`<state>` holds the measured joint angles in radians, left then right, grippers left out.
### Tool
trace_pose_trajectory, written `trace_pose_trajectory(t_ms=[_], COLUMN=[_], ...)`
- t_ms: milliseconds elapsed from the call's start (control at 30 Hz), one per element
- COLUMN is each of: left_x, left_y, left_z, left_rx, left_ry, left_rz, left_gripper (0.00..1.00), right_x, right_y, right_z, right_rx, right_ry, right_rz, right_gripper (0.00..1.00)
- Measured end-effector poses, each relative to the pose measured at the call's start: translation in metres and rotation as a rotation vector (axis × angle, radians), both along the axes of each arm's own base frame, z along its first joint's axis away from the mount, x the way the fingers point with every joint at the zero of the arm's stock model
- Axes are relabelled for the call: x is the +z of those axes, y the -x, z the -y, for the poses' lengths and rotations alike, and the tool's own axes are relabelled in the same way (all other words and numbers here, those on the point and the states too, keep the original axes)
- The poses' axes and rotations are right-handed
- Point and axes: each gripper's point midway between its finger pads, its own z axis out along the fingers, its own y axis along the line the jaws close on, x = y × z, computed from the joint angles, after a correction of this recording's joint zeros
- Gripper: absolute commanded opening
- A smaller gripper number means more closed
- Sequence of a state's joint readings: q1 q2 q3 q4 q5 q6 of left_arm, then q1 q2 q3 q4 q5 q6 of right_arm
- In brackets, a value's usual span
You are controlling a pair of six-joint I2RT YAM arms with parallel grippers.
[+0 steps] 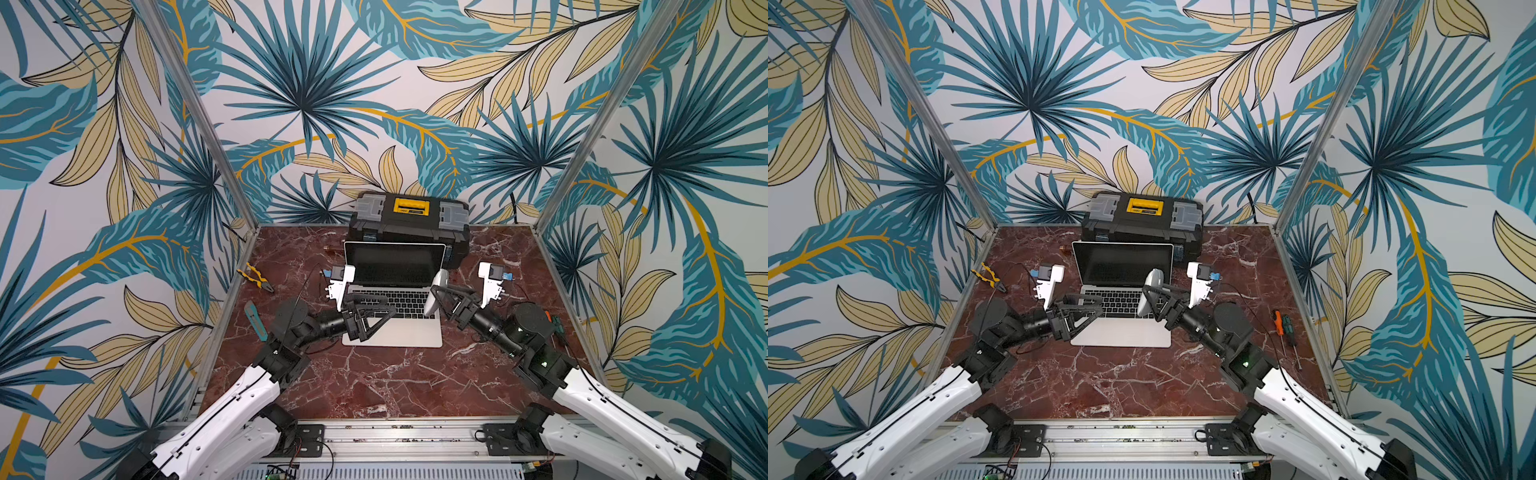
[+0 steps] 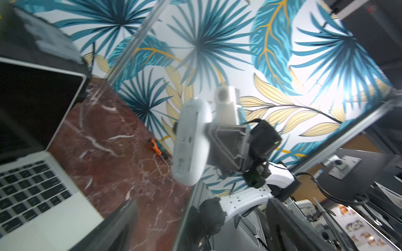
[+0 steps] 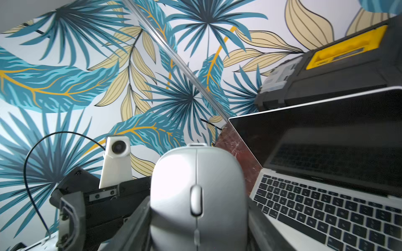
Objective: Remove the wireless mouse receiver from the laptop
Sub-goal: Pick up the mouse from the center of the board.
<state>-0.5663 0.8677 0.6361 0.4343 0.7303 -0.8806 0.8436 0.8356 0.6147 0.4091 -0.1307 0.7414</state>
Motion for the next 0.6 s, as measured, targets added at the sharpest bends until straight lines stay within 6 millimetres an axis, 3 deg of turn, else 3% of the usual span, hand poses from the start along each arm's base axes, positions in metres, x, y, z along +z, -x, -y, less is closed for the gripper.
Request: trace_pose_trajectory(t_ms=[67,133,367,600], left_x=[0.015,0.017,-0.018,-0.028], left_y=[0.007,0.012,0.018,0.02], left_z=[0.008,0.018,0.047,0.063], left_rx=[-0.047,-0.092,-0.183,-0.223], left_ry=[0.019,0.022,-0.029,-0.024], left_rz=[0.048,0.066,0.022,0.025], left_gripper=[0.98,0.99,0.99,0.99], right_x=[0.004,0.008,0.024,0.034], right_y=[0.005,0.011,0.029,0.039], right_z=[-0.005,-0.007,-0.001,0.002], right_rx=[0.043,0.079,0.145,0.189], right_ry=[-0.035,-0.068,-0.189,-0.254], right_rz=[0.029,0.055,0.118,0.133], right_gripper=[0.55,0.55,0.57,0.57])
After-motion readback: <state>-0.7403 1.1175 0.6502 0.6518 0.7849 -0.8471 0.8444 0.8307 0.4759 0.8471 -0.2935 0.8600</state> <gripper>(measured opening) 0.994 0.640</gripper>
